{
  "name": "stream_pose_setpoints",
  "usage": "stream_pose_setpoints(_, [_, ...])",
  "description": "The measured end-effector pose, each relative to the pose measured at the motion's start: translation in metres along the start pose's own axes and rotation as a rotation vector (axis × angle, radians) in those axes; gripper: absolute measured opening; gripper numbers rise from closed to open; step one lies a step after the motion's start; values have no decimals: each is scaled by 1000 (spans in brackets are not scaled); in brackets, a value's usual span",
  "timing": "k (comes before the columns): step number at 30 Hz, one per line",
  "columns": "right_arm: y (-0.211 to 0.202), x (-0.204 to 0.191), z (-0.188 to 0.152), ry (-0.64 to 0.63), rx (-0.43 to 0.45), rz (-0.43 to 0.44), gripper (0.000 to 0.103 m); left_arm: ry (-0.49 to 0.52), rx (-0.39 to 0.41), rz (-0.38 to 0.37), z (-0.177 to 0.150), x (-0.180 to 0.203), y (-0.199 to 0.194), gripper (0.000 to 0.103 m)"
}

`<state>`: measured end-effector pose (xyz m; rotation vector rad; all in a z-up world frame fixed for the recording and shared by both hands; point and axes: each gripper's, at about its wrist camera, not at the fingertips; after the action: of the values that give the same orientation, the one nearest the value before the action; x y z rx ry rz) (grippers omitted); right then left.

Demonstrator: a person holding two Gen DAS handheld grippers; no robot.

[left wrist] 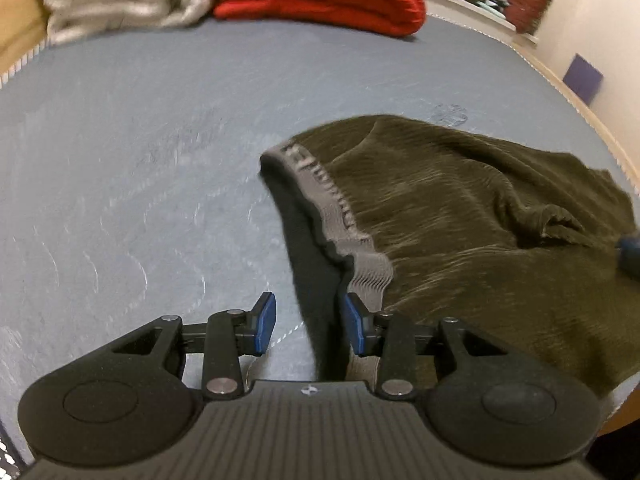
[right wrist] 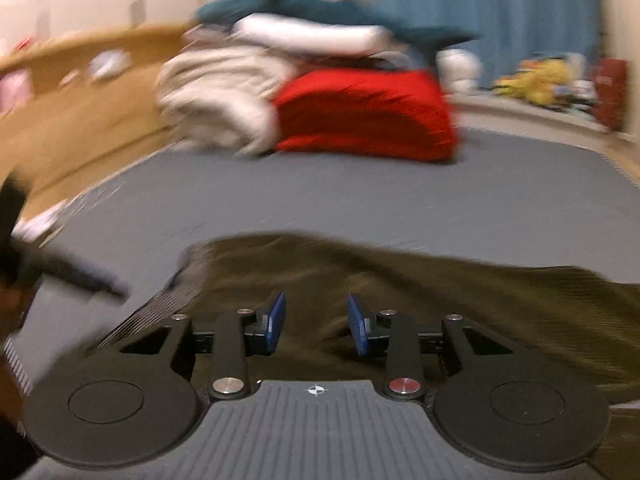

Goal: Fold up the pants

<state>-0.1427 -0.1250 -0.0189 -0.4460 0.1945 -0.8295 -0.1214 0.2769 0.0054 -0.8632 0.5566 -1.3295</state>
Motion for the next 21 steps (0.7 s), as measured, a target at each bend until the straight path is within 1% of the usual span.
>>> stream_pose_setpoints(2, [16,-32,-5,-85,-48,64,36,-35,-29,-23,-4,-9,8,44])
stream_pose_setpoints(4, [28,-62,-15,-166,-79,133,36,-49,-37,-37,-4,-10,14,56])
stream_pose_setpoints(5, [35,-73,-17,-196,-88,159,36,-58,-35,-43,-2,-12,17,58])
stream_pose_setpoints(7, [44,-96,-23,-253,-108,211,37,-89,-36,-60,2,-11,25,67])
stream_pose_setpoints(8, [47,-108,-27,-283,-119,237,38,-105,-40,-70,5,-9,29,69])
stream_pose_setpoints(10, [50,-129,-35,-328,-128,278,42,-129,-54,-82,10,-7,36,76])
stream_pose_setpoints(12, [56,-149,-41,-375,-150,322,47,-134,-66,-86,16,2,48,77])
stream_pose_setpoints(14, [61,-164,-48,-435,-172,348,51,-136,-76,-89,20,7,55,78])
stream_pose_setpoints(16, [67,-175,-55,-497,-209,381,51,-143,-90,-92,23,10,63,78])
stream_pose_setpoints(18, [79,-185,-61,-549,-239,359,51,-150,-112,-93,24,13,71,78])
stream_pose_setpoints(21, [86,-188,-68,-578,-279,338,50,-126,-143,-88,22,20,83,78])
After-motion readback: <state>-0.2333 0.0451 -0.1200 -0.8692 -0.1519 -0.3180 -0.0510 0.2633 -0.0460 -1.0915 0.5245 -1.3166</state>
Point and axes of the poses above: each gripper's, at about its wrist camera, not at the fingertips, and y roughly the way its jaws point, x to its right, z to its top, and after that the axes turned 2 degrees about z, right-handed
